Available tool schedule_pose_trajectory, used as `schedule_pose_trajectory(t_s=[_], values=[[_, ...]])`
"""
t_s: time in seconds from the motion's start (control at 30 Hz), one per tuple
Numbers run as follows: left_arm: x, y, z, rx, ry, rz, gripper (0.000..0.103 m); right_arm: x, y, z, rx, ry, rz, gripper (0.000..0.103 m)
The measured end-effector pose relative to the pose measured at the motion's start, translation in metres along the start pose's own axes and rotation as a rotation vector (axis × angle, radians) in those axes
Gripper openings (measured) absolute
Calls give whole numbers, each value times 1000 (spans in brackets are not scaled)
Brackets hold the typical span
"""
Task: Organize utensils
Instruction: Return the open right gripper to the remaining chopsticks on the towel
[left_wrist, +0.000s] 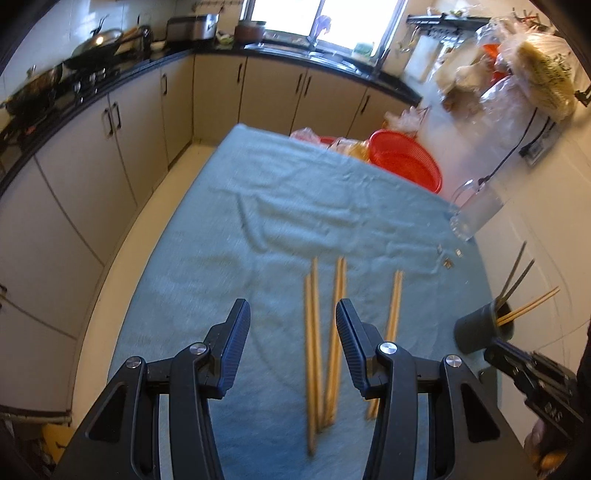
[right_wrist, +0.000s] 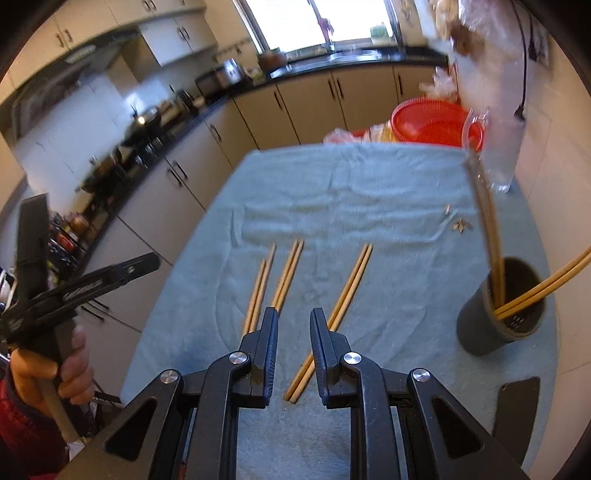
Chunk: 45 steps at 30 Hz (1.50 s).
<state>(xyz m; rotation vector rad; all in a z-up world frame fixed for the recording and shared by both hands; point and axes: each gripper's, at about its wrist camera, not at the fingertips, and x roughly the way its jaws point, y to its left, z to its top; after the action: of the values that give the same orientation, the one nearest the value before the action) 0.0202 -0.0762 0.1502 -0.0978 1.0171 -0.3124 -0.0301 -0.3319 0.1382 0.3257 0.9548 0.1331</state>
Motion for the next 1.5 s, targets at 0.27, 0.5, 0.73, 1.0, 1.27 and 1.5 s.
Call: schedule_pose_trajectory(t_s=[0.27, 0.5, 0.73, 1.0, 1.27, 1.5], values=[[29, 16, -30, 39, 105, -12, 47, 70, -21, 6, 140, 124, -48, 19], [56, 21, -36, 88, 163, -35, 47, 101, -36, 19, 224, 164, -64, 19], [74, 30, -35, 100, 207, -50, 45, 144, -13, 34, 221, 208, -52, 19], [78, 52, -37, 88, 220, -43, 45, 183, 3, 46, 182, 238, -98, 19], [79, 59, -36, 92, 218, -41, 45, 205, 13, 44, 142, 277, -133, 19], [83, 55, -29, 94, 219, -46, 45, 213, 12, 52, 94, 302, -176, 15]])
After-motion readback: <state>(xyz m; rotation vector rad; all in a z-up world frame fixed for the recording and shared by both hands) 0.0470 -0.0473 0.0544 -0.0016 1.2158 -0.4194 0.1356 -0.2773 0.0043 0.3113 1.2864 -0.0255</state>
